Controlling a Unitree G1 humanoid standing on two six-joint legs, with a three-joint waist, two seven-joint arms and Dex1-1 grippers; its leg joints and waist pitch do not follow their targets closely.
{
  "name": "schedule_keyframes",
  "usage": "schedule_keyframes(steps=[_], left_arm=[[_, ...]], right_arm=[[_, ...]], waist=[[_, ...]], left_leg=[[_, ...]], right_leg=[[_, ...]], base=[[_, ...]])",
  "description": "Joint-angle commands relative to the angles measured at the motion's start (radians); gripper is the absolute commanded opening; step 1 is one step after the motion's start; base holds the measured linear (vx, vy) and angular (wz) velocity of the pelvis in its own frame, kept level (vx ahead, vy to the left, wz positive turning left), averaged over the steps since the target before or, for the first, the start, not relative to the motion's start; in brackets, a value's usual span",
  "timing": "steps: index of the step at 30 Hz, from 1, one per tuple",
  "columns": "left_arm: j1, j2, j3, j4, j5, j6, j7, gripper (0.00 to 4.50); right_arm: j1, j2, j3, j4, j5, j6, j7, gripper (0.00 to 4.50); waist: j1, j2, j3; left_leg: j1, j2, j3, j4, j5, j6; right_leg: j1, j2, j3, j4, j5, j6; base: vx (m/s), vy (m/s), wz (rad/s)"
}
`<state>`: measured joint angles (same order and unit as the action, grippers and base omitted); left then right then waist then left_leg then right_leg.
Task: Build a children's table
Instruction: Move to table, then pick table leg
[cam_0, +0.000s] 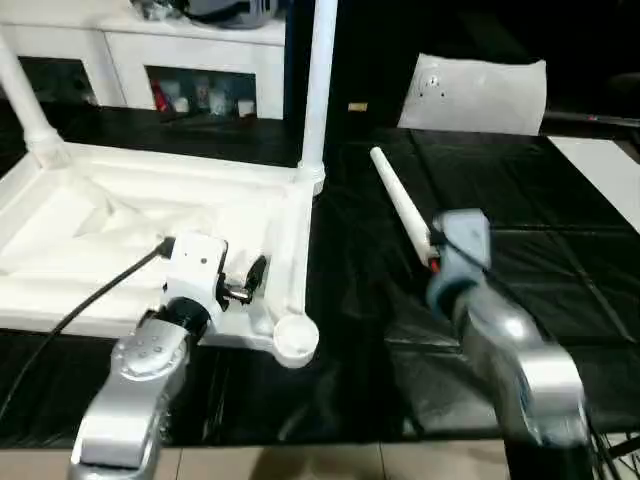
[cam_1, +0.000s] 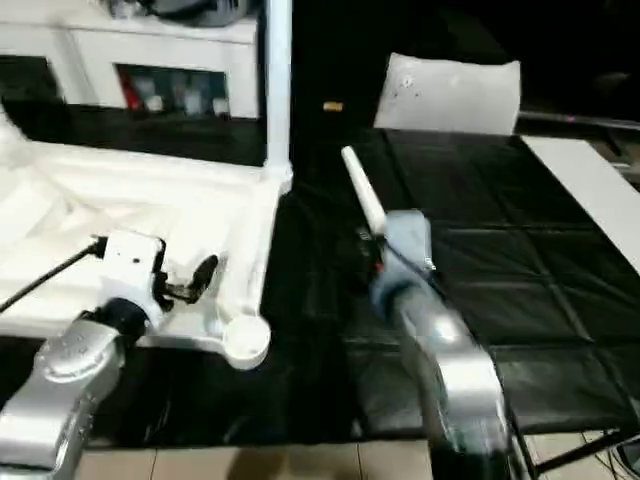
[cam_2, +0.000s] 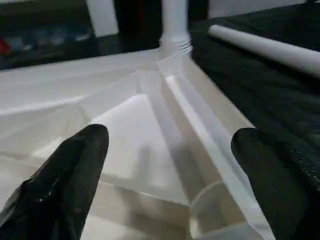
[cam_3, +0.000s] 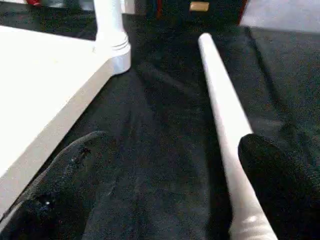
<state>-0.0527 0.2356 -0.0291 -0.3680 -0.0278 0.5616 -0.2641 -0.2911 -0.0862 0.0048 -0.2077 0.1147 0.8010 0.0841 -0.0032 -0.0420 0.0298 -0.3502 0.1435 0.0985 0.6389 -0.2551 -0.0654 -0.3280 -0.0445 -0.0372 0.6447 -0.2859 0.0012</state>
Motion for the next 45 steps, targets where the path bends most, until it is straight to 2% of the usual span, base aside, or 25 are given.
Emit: schedule_keyframes(steps=[1,2,3,4,5,6,7,8,9,10,11,12,15,16,18,22,25,27,28,31,35,40,42,43,45], left_arm=[[-0.017,0.017,-0.025,-0.004,-0.014,0.004,-0.036,4.43],[-0.031,0.047,-0.034,-0.018,-0.039,0.022,-0.083,4.43],[-0.036,0.055,-0.035,-0.022,-0.048,0.029,-0.098,4.43],[-0.040,0.065,-0.032,-0.033,-0.068,0.041,-0.122,4.43],[-0.041,0.066,-0.032,-0.034,-0.070,0.042,-0.125,4.43],[-0.046,0.082,-0.036,-0.044,-0.081,0.051,-0.148,4.43],[-0.049,0.092,-0.039,-0.054,-0.092,0.063,-0.165,4.43],[-0.049,0.092,-0.039,-0.054,-0.092,0.063,-0.165,4.43],[-0.050,0.110,-0.040,-0.084,-0.130,0.105,-0.205,4.43],[-0.052,0.125,-0.043,-0.110,-0.152,0.133,-0.233,4.43],[-0.053,0.131,-0.045,-0.120,-0.157,0.141,-0.242,4.43],[-0.054,0.139,-0.047,-0.130,-0.162,0.148,-0.251,4.43],[-0.054,0.160,-0.049,-0.155,-0.187,0.169,-0.272,4.43],[-0.055,0.173,-0.052,-0.169,-0.198,0.179,-0.286,4.43],[-0.061,0.191,-0.049,-0.198,-0.227,0.212,-0.310,4.43],[-0.070,0.210,-0.053,-0.212,-0.240,0.239,-0.325,4.43],[-0.070,0.217,-0.056,-0.213,-0.242,0.245,-0.331,4.43],[-0.072,0.226,-0.059,-0.211,-0.247,0.245,-0.333,4.43],[-0.072,0.229,-0.060,-0.210,-0.251,0.246,-0.332,4.43],[-0.070,0.236,-0.062,-0.180,-0.246,0.224,-0.339,4.43],[-0.078,0.246,-0.071,-0.069,-0.221,0.149,-0.369,4.43],[-0.093,0.269,-0.056,0.056,-0.214,0.066,-0.410,4.43],[-0.097,0.274,-0.054,0.088,-0.213,0.042,-0.420,4.50],[-0.107,0.283,-0.047,0.146,-0.209,0.000,-0.441,4.50],[-0.115,0.289,-0.043,0.192,-0.207,-0.034,-0.458,4.50]], right_arm=[[-0.038,-0.015,-0.023,0.073,-0.004,0.014,-0.004,4.50],[-0.149,-0.042,-0.034,0.221,-0.020,-0.011,0.008,4.50],[-0.188,-0.051,-0.038,0.273,-0.025,-0.023,0.011,4.50],[-0.256,-0.063,-0.049,0.375,-0.022,-0.045,0.022,4.50],[-0.265,-0.065,-0.050,0.389,-0.021,-0.048,0.024,4.50],[-0.326,-0.078,-0.054,0.490,-0.022,-0.077,0.034,4.50],[-0.366,-0.085,-0.062,0.559,-0.020,-0.098,0.037,4.50],[-0.366,-0.085,-0.062,0.559,-0.020,-0.098,0.037,4.50],[-0.449,-0.096,-0.072,0.710,-0.018,-0.146,0.049,4.50],[-0.506,-0.106,-0.070,0.819,-0.024,-0.182,0.058,4.50],[-0.525,-0.110,-0.067,0.857,-0.028,-0.194,0.061,4.50],[-0.544,-0.114,-0.060,0.896,-0.034,-0.206,0.069,4.50],[-0.600,-0.123,-0.048,1.017,-0.047,-0.238,0.081,4.50],[-0.628,-0.127,-0.052,1.080,-0.056,-0.256,0.078,4.50],[-0.685,-0.135,-0.067,1.212,-0.064,-0.299,0.072,4.50],[-0.731,-0.142,-0.070,1.343,-0.071,-0.336,0.068,4.50],[-0.740,-0.151,-0.068,1.394,-0.089,-0.359,0.042,4.50],[-0.746,-0.158,-0.077,1.427,-0.087,-0.370,0.037,4.50],[-0.751,-0.160,-0.082,1.444,-0.085,-0.376,0.037,4.50],[-0.753,-0.167,-0.092,1.470,-0.079,-0.380,0.032,4.50],[-0.747,-0.176,-0.116,1.504,-0.065,-0.371,0.037,4.50],[-0.752,-0.175,-0.149,1.537,-0.043,-0.344,0.079,4.50],[-0.752,-0.175,-0.161,1.541,-0.034,-0.339,0.080,4.22],[-0.754,-0.177,-0.180,1.545,-0.018,-0.320,0.081,4.12],[-0.756,-0.179,-0.194,1.549,-0.010,-0.298,0.080,4.02]], waist=[[-0.003,0.018,-0.026],[-0.004,0.022,-0.027],[-0.010,0.024,-0.026],[-0.009,0.026,-0.024],[-0.010,0.025,-0.021],[-0.009,0.023,-0.018],[-0.007,0.023,-0.017],[-0.008,0.027,-0.018],[-0.006,0.030,-0.023],[-0.009,0.024,-0.026],[-0.008,0.023,-0.029],[-0.002,0.025,-0.036],[0.005,0.027,-0.046],[0.010,0.022,-0.050],[0.016,0.024,-0.052],[0.020,0.022,-0.048],[0.024,0.023,-0.043],[0.026,0.022,-0.043],[0.027,0.019,-0.043],[0.034,0.020,-0.042],[0.035,0.018,-0.040],[0.035,0.019,-0.042],[0.036,0.020,-0.042],[0.037,0.021,-0.041],[0.037,0.023,-0.043]], left_leg=[[0.011,0.073,-0.005,-0.092,-0.008,-0.030],[0.010,0.071,-0.006,-0.096,-0.064,-0.039],[0.013,0.068,-0.004,-0.096,-0.119,-0.056],[0.010,0.068,-0.004,-0.097,-0.139,-0.060],[0.012,0.067,0.004,-0.095,-0.170,-0.058],[0.009,0.066,0.014,-0.095,-0.176,-0.046],[0.008,0.066,0.017,-0.095,-0.180,-0.042],[0.004,0.067,0.020,-0.095,-0.178,-0.043],[0.002,0.071,0.021,-0.095,-0.154,-0.048],[-0.001,0.070,0.024,-0.094,-0.143,-0.050],[-0.004,0.069,0.024,-0.092,-0.126,-0.048],[-0.008,0.070,0.028,-0.088,-0.068,-0.037],[-0.017,0.066,0.033,-0.079,0.078,0.000],[-0.020,0.065,0.035,-0.075,0.118,0.017],[-0.020,0.068,0.039,-0.074,0.122,0.035],[-0.024,0.073,0.045,-0.075,0.110,0.057],[-0.021,0.077,0.049,-0.078,0.058,0.037],[-0.020,0.076,0.051,-0.078,0.045,0.028],[-0.021,0.075,0.052,-0.078,0.042,0.026],[-0.020,0.076,0.053,-0.080,0.023,0.015],[-0.020,0.074,0.053,-0.082,-0.009,0.010],[-0.020,0.075,0.052,-0.084,-0.012,0.007],[-0.019,0.076,0.053,-0.084,-0.002,0.012],[-0.020,0.074,0.053,-0.084,-0.005,0.016],[-0.016,0.076,0.053,-0.085,-0.010,0.013]], right_leg=[[0.038,-0.087,0.051,-0.067,0.158,-0.213],[0.038,-0.089,0.051,-0.068,0.087,-0.216],[0.027,-0.087,0.048,-0.069,0.009,-0.228],[0.028,-0.087,0.049,-0.071,-0.020,-0.227],[0.019,-0.089,0.050,-0.077,-0.067,-0.232],[0.016,-0.088,0.053,-0.084,-0.103,-0.225],[0.013,-0.090,0.053,-0.086,-0.126,-0.223],[0.011,-0.090,0.051,-0.087,-0.154,-0.221],[0.010,-0.088,0.050,-0.082,-0.124,-0.219],[0.009,-0.085,0.047,-0.078,-0.096,-0.227],[0.011,-0.085,0.046,-0.074,-0.073,-0.233],[0.013,-0.084,0.046,-0.068,0.008,-0.242],[0.016,-0.076,0.043,-0.048,0.229,-0.266],[0.019,-0.075,0.043,-0.042,0.285,-0.274],[0.014,-0.077,0.042,-0.040,0.321,-0.285],[0.009,-0.076,0.040,-0.040,0.305,-0.297],[0.004,-0.078,0.041,-0.045,0.219,-0.290],[0.003,-0.077,0.041,-0.047,0.201,-0.284],[0.004,-0.077,0.041,-0.047,0.195,-0.280],[0.000,-0.078,0.041,-0.050,0.154,-0.268],[-0.002,-0.079,0.042,-0.056,0.095,-0.256],[-0.005,-0.079,0.041,-0.055,0.092,-0.257],[-0.005,-0.080,0.041,-0.053,0.112,-0.263],[-0.006,-0.080,0.042,-0.056,0.108,-0.263],[-0.008,-0.080,0.041,-0.054,0.108,-0.268]], base=[[-0.088,-0.005,-0.02],[-0.096,-0.009,-0.02],[-0.096,-0.009,-0.02],[-0.115,-0.006,0.00],[-0.104,-0.011,0.03],[-0.104,-0.011,0.03],[-0.069,-0.027,0.04],[0.000,0.000,0.00],[0.000,0.000,0.00],[0.000,0.000,0.00],[0.000,0.000,0.00],[0.000,0.000,0.00],[0.000,0.000,0.00],[0.000,0.000,0.00],[0.000,0.000,0.00],[0.000,0.000,0.00],[0.000,0.000,0.00],[0.000,0.000,0.00],[0.000,0.000,0.00],[0.000,0.000,0.00],[0.000,0.000,0.00],[0.000,0.000,0.00],[0.000,0.000,0.00],[0.000,0.000,0.00],[0.000,0.000,0.00]])
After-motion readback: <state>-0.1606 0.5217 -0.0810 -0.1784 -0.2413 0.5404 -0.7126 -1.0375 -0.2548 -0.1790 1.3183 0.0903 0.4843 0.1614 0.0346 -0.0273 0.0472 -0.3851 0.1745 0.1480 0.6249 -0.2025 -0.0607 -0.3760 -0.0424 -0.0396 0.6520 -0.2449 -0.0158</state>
